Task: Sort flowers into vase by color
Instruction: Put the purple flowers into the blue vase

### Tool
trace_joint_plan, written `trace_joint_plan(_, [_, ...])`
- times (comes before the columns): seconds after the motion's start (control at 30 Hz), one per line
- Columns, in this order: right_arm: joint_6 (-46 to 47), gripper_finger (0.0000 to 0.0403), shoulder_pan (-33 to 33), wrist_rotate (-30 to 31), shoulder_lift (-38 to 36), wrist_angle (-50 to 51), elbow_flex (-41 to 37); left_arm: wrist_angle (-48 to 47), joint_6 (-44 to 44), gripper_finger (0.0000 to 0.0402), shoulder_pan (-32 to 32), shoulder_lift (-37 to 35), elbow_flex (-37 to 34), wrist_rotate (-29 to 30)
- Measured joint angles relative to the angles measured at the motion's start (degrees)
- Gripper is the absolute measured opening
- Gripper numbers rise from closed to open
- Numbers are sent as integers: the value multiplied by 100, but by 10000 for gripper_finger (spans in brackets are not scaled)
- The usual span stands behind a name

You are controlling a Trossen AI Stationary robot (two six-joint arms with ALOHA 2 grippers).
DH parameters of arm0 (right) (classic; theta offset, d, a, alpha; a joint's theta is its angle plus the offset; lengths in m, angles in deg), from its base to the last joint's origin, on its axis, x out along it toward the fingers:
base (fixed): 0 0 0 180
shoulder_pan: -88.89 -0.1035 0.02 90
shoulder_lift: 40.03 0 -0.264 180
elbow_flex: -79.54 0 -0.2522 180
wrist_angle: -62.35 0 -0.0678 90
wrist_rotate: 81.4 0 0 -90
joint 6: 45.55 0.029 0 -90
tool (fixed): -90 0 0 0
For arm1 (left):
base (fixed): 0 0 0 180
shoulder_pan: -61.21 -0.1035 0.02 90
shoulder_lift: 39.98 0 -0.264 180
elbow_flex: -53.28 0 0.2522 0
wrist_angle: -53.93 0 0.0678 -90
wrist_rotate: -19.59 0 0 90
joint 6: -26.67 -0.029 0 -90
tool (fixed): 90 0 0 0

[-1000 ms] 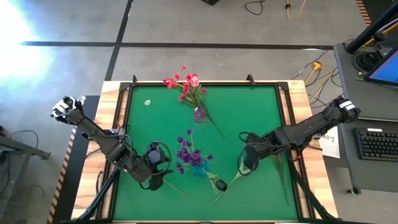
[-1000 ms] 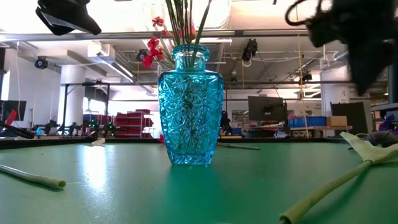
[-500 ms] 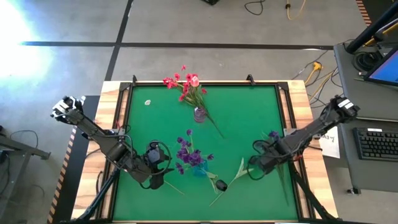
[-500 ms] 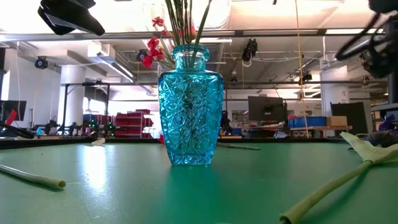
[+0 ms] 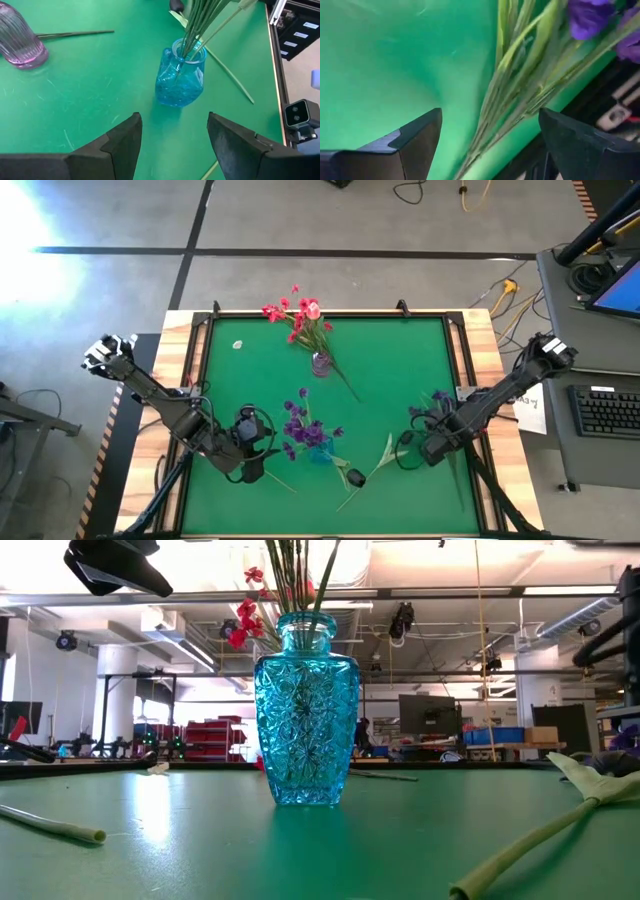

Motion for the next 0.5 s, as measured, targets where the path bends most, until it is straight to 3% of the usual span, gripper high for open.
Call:
trace_joint_plan(0.3, [-195,314,-2,173,-11,-436,-256,0,-2,213,0,0,0,34])
trace_joint_plan(0.5, [-192,225,-1,229,-7,-552,-252,0,-2,213,0,0,0,209])
